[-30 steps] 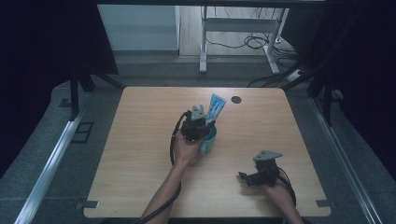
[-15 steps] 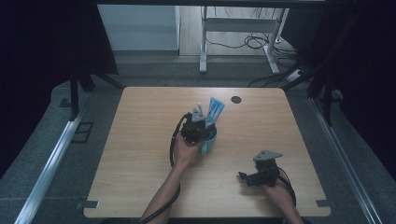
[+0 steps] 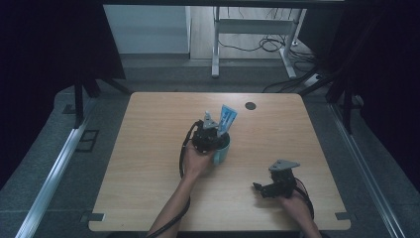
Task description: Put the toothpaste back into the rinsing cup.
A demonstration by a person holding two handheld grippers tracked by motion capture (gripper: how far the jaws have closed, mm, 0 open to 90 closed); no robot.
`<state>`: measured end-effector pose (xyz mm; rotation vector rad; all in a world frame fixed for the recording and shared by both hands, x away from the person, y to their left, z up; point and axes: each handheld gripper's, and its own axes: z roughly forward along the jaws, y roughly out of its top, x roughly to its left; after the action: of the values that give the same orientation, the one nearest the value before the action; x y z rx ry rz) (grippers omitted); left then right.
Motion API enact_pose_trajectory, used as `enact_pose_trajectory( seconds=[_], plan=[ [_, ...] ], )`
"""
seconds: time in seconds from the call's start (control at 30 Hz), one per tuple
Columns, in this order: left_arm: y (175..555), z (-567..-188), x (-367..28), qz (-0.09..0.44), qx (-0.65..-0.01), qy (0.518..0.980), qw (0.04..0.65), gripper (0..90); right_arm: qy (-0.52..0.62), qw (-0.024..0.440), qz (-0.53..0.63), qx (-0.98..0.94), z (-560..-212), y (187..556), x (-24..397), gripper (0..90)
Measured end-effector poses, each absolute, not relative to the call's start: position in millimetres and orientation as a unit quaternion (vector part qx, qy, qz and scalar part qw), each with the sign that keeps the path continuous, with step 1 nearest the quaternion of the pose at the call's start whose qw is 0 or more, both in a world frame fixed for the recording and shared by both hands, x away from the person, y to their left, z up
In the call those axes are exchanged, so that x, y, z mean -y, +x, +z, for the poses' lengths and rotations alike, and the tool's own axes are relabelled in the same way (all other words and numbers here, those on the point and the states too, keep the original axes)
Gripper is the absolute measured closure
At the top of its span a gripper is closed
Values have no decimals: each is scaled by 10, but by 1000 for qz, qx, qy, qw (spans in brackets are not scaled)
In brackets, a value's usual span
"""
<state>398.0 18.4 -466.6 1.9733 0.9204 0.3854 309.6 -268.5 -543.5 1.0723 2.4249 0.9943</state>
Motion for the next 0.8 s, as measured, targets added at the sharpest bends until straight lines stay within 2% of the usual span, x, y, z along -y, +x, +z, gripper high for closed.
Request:
enact_pose_trajectory(
  seconds=[0.8],
  plan=[
    [3887, -4556, -279, 149, -354, 805, 453, 267, 374, 155, 347, -846, -5434, 3097, 2685, 12]
  ],
)
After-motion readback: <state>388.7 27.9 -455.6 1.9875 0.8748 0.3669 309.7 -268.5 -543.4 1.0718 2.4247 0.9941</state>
